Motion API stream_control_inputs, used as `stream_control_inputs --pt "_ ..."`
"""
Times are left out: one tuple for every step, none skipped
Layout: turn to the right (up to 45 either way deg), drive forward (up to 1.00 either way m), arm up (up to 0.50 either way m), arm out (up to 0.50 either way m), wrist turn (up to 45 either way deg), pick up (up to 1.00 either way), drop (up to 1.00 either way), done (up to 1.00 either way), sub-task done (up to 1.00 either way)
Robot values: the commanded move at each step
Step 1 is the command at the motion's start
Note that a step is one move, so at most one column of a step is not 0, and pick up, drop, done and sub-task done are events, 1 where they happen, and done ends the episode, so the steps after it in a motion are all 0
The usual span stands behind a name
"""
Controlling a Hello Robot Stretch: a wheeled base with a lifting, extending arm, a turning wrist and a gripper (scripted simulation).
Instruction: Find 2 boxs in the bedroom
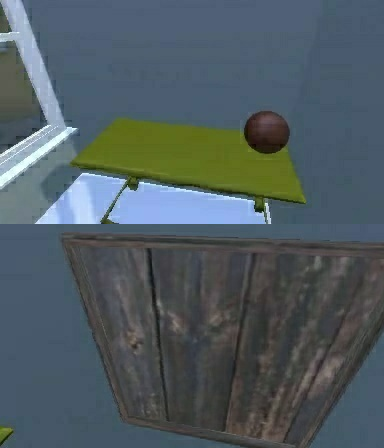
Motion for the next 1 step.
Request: stream_control_inputs --pt "0.0 0.00 0.00 0.00 0.0 0.00 0.00 1.00 0.00"
